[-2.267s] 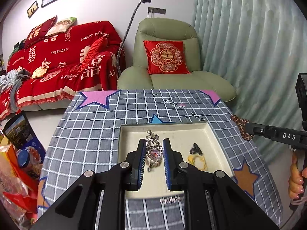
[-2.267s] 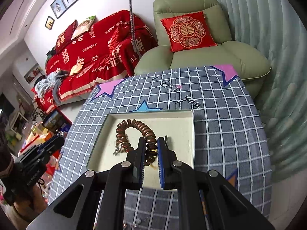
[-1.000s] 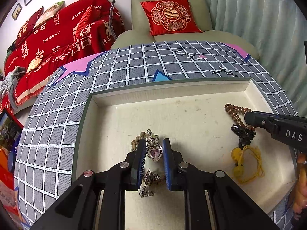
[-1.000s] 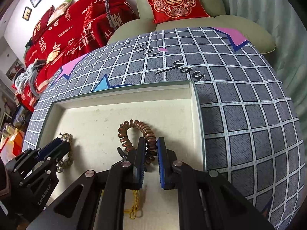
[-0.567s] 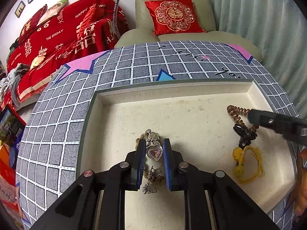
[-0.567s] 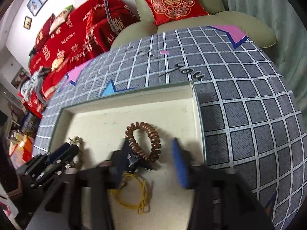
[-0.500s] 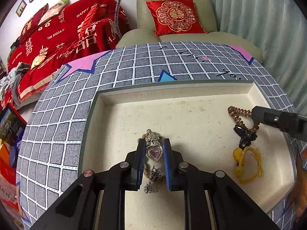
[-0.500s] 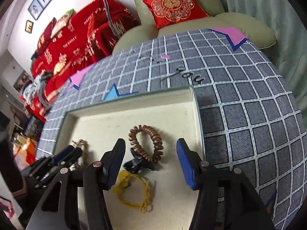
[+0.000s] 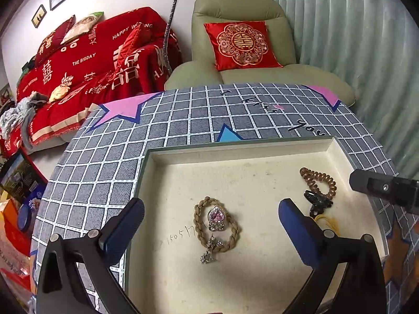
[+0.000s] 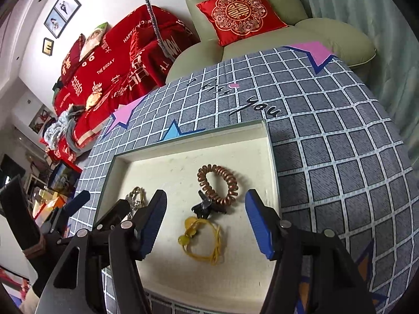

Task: Organize jewelry
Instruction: 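Move both tools back toward the remaining jewelry on the table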

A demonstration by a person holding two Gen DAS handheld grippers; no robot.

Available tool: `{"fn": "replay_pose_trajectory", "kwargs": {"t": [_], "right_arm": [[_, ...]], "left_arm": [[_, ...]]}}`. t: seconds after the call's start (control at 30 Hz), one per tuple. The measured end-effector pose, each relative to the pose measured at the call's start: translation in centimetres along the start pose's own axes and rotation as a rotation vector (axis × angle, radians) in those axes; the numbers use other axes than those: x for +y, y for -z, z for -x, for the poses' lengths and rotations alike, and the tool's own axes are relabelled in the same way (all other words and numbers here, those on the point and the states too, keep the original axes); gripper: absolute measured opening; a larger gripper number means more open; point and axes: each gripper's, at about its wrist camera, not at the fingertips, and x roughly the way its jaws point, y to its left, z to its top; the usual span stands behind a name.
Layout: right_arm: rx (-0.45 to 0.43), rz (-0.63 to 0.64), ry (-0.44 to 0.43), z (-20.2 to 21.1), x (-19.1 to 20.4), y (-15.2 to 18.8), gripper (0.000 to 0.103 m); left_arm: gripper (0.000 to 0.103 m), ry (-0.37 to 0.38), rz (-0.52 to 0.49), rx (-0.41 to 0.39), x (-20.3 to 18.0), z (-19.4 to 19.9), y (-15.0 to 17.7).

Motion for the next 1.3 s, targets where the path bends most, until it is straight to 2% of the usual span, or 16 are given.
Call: {"fn": "replay_pose_trajectory", "kwargs": {"t": [0.03,0.07,0.2,0.37,0.53,0.87,1.1,1.2,1.3], "right_arm": [[0.0,-0.006,-0.005,0.2,-0.1,0.1,0.072],[0.0,-0.013,-0.015,0.4,-0.2,0.3,0.081],[-0.016,-0.026,-0.038,1.6,-0.3,1.0,0.089],[-0.05,-0.038,-0.053,3.8,-0.3,2.2,0.089],[0.011,-0.004,-0.04,6.1,0.3,4.5,0.089],[0.11,0.073,0.018,7.7,1.8,12.2,0.089],[0.156,0.141,0.061,7.5,3.0,16.8,0.089],[0.158,0.18,0.092,7.5,3.5,18.5,0.087],[0.168,0.209,0.102,7.4,3.9,19.8,0.075]], "left_arm": [[0.103,-0.008,-0.001,-0.009,0.1,0.4,0.0],[0.103,-0.012,-0.003,-0.014,0.1,0.7,0.1],[0.103,0.003,0.007,-0.013,0.7,2.1,0.6],[0.103,0.016,-0.011,-0.023,1.4,5.2,2.3],[0.103,0.019,-0.043,-0.05,2.2,8.8,5.2],[0.103,0.085,-0.03,0.025,3.5,13.8,13.4],[0.103,0.096,-0.026,0.057,3.1,15.5,17.9],[0.103,0.105,-0.029,0.068,2.9,15.9,19.4],[0.103,0.121,-0.037,0.075,2.7,16.3,20.5]]}}
